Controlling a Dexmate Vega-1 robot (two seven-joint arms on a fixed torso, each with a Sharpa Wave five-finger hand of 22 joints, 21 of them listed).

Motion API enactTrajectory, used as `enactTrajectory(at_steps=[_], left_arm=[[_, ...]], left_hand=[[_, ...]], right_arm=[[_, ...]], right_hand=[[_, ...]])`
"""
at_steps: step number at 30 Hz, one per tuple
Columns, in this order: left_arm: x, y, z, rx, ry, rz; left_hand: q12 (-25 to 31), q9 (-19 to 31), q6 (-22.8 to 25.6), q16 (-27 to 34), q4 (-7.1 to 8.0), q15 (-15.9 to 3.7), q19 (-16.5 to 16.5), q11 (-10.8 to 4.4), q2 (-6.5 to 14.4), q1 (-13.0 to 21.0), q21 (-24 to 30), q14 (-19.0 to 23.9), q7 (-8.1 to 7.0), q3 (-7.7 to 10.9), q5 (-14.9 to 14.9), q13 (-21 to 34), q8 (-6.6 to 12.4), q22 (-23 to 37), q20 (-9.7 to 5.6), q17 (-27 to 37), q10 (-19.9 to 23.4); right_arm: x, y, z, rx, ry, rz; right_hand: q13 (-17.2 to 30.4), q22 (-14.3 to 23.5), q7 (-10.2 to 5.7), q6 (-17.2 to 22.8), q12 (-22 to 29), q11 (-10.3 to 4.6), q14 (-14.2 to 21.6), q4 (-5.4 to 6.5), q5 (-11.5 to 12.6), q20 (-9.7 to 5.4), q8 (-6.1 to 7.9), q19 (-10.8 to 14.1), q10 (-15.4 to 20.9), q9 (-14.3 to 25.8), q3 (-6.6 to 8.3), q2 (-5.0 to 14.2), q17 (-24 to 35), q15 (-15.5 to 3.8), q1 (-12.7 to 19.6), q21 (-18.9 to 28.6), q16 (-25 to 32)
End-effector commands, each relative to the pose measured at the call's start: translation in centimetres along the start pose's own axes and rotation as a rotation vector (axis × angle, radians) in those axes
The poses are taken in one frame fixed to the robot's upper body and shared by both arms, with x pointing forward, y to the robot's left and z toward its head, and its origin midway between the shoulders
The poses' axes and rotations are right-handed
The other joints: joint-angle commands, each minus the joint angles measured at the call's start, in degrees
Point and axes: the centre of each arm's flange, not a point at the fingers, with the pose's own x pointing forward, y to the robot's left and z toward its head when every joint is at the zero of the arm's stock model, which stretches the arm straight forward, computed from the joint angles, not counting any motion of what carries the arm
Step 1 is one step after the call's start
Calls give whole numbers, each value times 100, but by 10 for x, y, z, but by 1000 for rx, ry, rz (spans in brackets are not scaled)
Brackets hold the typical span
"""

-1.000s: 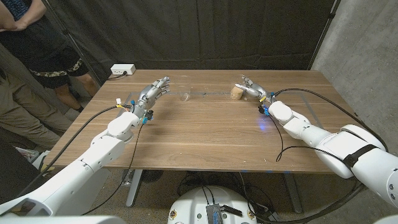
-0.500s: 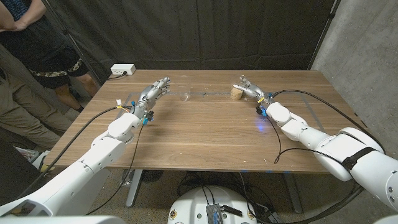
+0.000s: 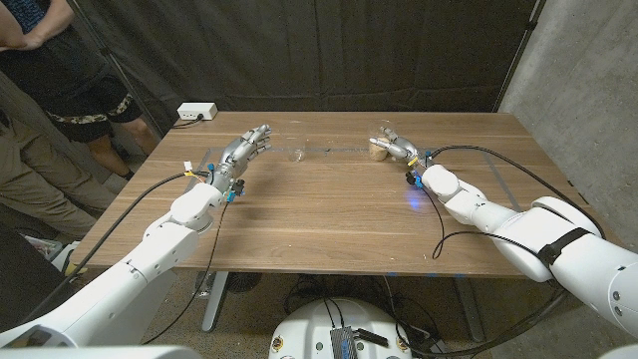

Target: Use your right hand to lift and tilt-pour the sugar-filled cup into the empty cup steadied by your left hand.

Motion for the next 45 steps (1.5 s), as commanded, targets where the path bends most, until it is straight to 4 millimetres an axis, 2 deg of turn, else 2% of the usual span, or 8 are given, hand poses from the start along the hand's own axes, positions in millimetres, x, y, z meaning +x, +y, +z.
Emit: enactTrajectory(at_steps=[1,15,21,26,32,45], left_arm=[[-2,0,1,1,0,4],[1,1,0,1,4,-1],[3,1,1,4,3,-5],[5,2,2,6,5,-5],[5,3,2,8,6,-3],[3,3,1,8,14,3]], left_hand=[[-19,14,62,-17,17,-535,62,0,-13,-28,-18,52,4,47,6,-3,-11,26,5,20,62],[-32,17,67,-20,11,-528,65,-2,-15,-34,-28,47,1,64,5,-2,-28,26,3,20,44],[-25,19,70,-18,7,-533,61,1,-18,-37,-34,54,5,72,5,-1,-35,27,7,19,70],[-32,20,84,-18,4,-538,64,8,-19,-40,-37,55,8,78,5,-1,-37,27,4,19,60],[-36,21,71,-19,2,-536,66,-3,-20,-43,-40,55,12,84,5,-1,-49,27,3,19,57],[-36,25,78,-17,-4,-531,66,5,-23,-51,-50,63,26,100,4,1,-64,27,3,20,72]], right_arm=[[2,-1,-1,-3,19,-7],[5,0,7,8,-13,-40],[5,5,7,34,-12,-48],[6,8,8,53,-9,-54],[9,13,8,77,14,-51],[11,14,2,115,59,-65]], right_hand=[[3,10,-36,-2,47,24,36,-38,56,25,23,28,-21,8,24,22,4,-42,81,43,9],[19,13,-62,33,118,-101,239,-98,50,11,58,84,94,17,113,132,10,-186,277,68,71],[54,19,-94,82,171,-316,345,-101,31,-6,92,118,159,26,151,195,38,-325,341,82,101],[106,24,-117,111,240,-411,515,-78,5,-30,119,176,251,36,166,242,84,-481,340,103,168],[154,29,-131,139,296,-422,625,-69,-8,-42,142,229,317,44,177,273,123,-524,348,122,213],[303,38,-169,234,507,-543,881,-64,-34,-66,204,281,568,66,254,421,226,-662,427,137,315]])
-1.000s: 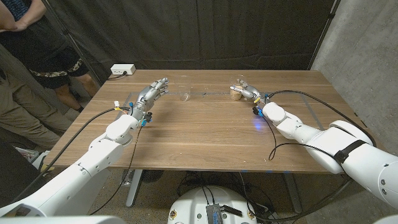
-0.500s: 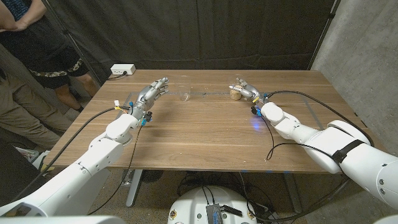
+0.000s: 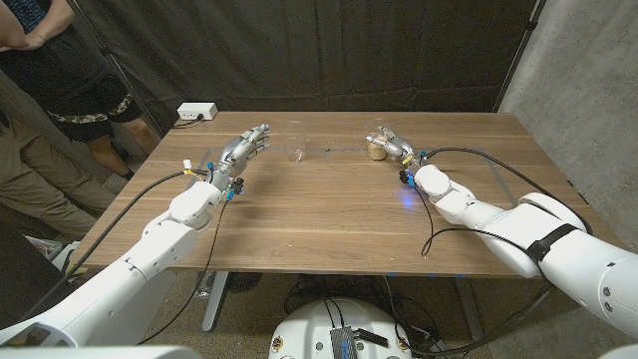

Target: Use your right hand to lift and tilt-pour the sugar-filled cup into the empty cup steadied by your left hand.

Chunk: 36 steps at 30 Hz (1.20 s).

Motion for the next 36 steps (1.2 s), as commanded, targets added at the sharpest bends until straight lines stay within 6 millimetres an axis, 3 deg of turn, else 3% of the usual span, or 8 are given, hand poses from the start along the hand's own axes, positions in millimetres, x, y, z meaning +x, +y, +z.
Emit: enactTrajectory(at_steps=[1,13,25,36], left_arm=[[0,0,0,3,7,3],[3,0,0,5,10,-3],[4,2,1,10,11,-1],[5,1,1,8,11,-3]], left_hand=[[-14,26,34,-17,21,-528,67,-17,-1,-29,-10,63,25,28,4,1,-20,28,3,20,49],[-17,35,49,-18,16,-525,66,-30,-2,-37,-19,65,11,44,3,2,-28,28,3,21,58],[-15,41,49,-20,8,-530,68,-15,-4,-39,-27,63,16,61,2,5,-42,28,3,20,75],[-16,46,47,-25,1,-522,74,-18,-7,-42,-32,53,12,73,0,7,-53,29,-3,20,82]], right_arm=[[2,2,-5,35,40,-10],[-1,2,-14,109,80,-41],[-3,8,-18,152,97,-66],[-6,7,-17,153,72,-86]], right_hand=[[65,23,-34,57,90,-32,119,-18,-7,22,39,64,88,29,69,84,38,-651,67,24,57],[223,28,-61,196,265,-95,282,-57,-40,-90,108,299,192,53,154,193,120,-751,212,103,109],[508,44,-250,575,676,-327,701,-98,-80,-342,308,645,604,132,229,265,252,-999,399,210,234],[895,69,-352,927,1154,-486,1280,-136,-110,-548,562,910,1000,277,315,371,416,-1067,655,294,406]])
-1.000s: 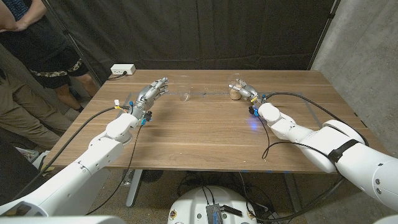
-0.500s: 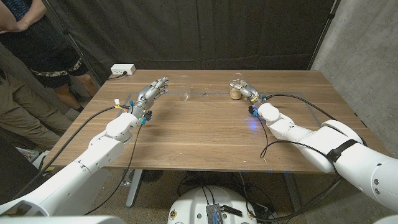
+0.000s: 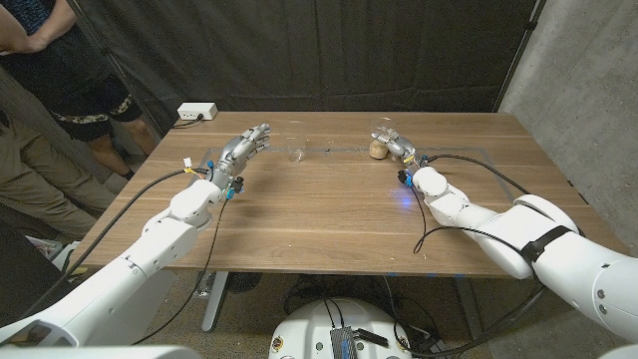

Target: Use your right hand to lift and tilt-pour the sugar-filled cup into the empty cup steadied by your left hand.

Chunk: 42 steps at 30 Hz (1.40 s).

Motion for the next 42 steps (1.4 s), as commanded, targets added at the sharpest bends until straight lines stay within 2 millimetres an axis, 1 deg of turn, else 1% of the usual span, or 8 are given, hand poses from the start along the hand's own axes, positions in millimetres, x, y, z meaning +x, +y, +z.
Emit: enactTrajectory(at_steps=[1,2,4,7,14,21,29,42], left_arm=[[2,0,0,0,0,-2],[2,0,0,0,0,-2],[2,0,0,0,0,-2],[2,0,0,1,0,-1],[2,-1,0,2,1,-4],[2,-2,1,5,-2,-3],[1,-5,2,8,-4,-1],[-3,-10,1,7,-3,-2]], left_hand=[[-11,17,29,-25,8,-521,73,13,32,-2,-11,53,-10,35,0,7,-8,29,-2,20,52],[-14,18,32,-25,7,-521,73,7,33,-2,-12,54,-9,37,0,7,-8,29,-2,20,46],[-14,19,35,-24,6,-516,72,4,33,-2,-13,56,-6,39,0,8,-9,29,-1,20,47],[-17,20,39,-23,4,-519,69,14,32,-3,-16,57,-16,43,0,8,-10,29,2,20,42],[-19,22,46,-23,-1,-534,70,16,31,-3,-21,58,-16,52,-1,10,-14,29,4,20,45],[-20,27,54,-25,-7,-528,82,9,28,-2,-21,55,-7,63,-2,12,-18,29,-3,19,50],[-22,29,46,-22,-16,-529,86,-1,24,1,-24,66,-13,73,-2,13,-28,29,-8,19,52],[-24,34,62,-23,-33,-545,89,0,13,9,-32,68,-24,90,-3,17,-34,29,-7,18,60]], right_arm=[[-4,-1,1,11,-27,-22],[-4,-2,1,11,-34,-22],[-5,-3,2,6,-47,-19],[-6,-6,4,1,-62,-17],[-8,-12,9,-9,-99,-5],[-8,-16,15,-8,-129,-1],[-8,-22,20,1,-154,0],[-16,-41,32,-1,-247,9]], right_hand=[[175,7,-40,213,204,-29,303,-6,-28,-105,164,166,166,82,80,37,97,-1055,159,69,123],[208,10,-44,256,254,-15,347,-12,-32,-149,194,209,223,95,85,37,113,-1056,189,84,134],[289,19,-68,350,343,-19,478,-16,-43,-292,262,303,284,129,96,49,164,-1064,256,118,175],[351,35,-68,449,408,-7,573,-13,-55,-400,325,422,320,154,101,57,209,-1068,302,168,204],[424,58,-118,575,478,-28,642,-20,-72,-462,403,479,352,187,107,51,260,-1071,378,201,214],[453,69,-140,583,496,-27,659,-26,-78,-470,417,495,341,200,112,51,281,-1074,417,214,213],[497,86,-133,596,533,-5,694,-19,-91,-491,439,519,349,220,122,71,319,-1075,463,235,218],[556,108,-80,620,590,38,775,0,-114,-512,470,555,377,245,127,99,377,-1077,502,268,239]])
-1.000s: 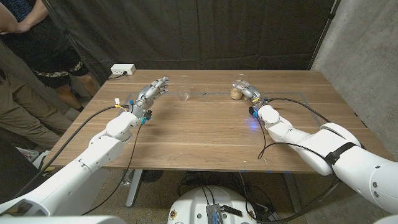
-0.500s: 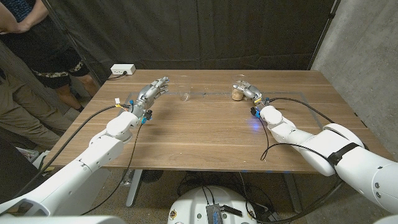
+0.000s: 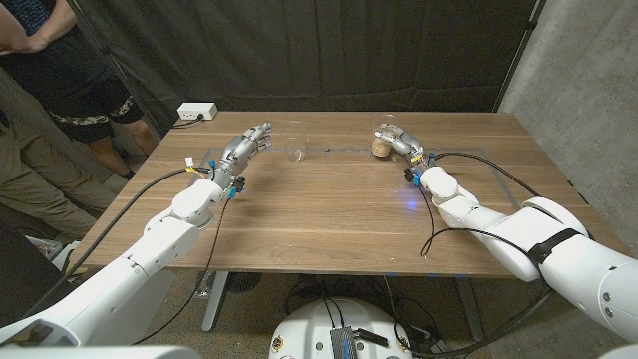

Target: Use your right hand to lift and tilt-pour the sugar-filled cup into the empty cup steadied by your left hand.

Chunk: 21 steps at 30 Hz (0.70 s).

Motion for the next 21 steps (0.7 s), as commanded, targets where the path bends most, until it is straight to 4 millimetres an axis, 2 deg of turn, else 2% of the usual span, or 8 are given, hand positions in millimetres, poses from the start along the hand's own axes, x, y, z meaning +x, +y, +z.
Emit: enactTrajectory(at_steps=[1,5,9,21], left_arm=[[-4,-5,-2,-2,2,-2],[-5,-6,-3,-4,2,-1],[-5,-6,-3,-4,0,-2],[-5,-4,-4,-5,1,-6]], left_hand=[[-25,7,40,3,-17,-543,37,-2,11,8,-10,68,3,42,-3,17,-36,29,-16,18,59],[-26,8,28,4,-21,-546,38,0,8,9,-12,72,2,46,-3,18,-44,29,-19,18,61],[-26,9,49,4,-25,-547,40,9,5,10,-14,73,6,51,-3,19,-40,29,-14,18,64],[-26,14,48,2,-35,-552,42,10,0,11,-20,71,1,64,-5,21,-50,29,-10,19,75]], right_arm=[[-4,-17,12,9,-82,8],[-5,-22,17,20,-108,32],[-7,-25,21,29,-131,54],[-12,-31,28,38,-138,105]], right_hand=[[51,22,5,37,64,10,101,7,-7,-391,39,72,61,35,41,25,37,-1063,54,45,38],[74,34,34,61,101,36,152,14,-18,-407,56,114,108,44,44,41,65,-1065,69,71,57],[135,52,72,36,182,176,288,36,-50,-381,64,311,190,68,25,33,126,-1063,67,169,94],[206,66,87,166,275,185,469,41,-83,-370,133,393,287,97,26,56,207,-1068,107,224,150]])
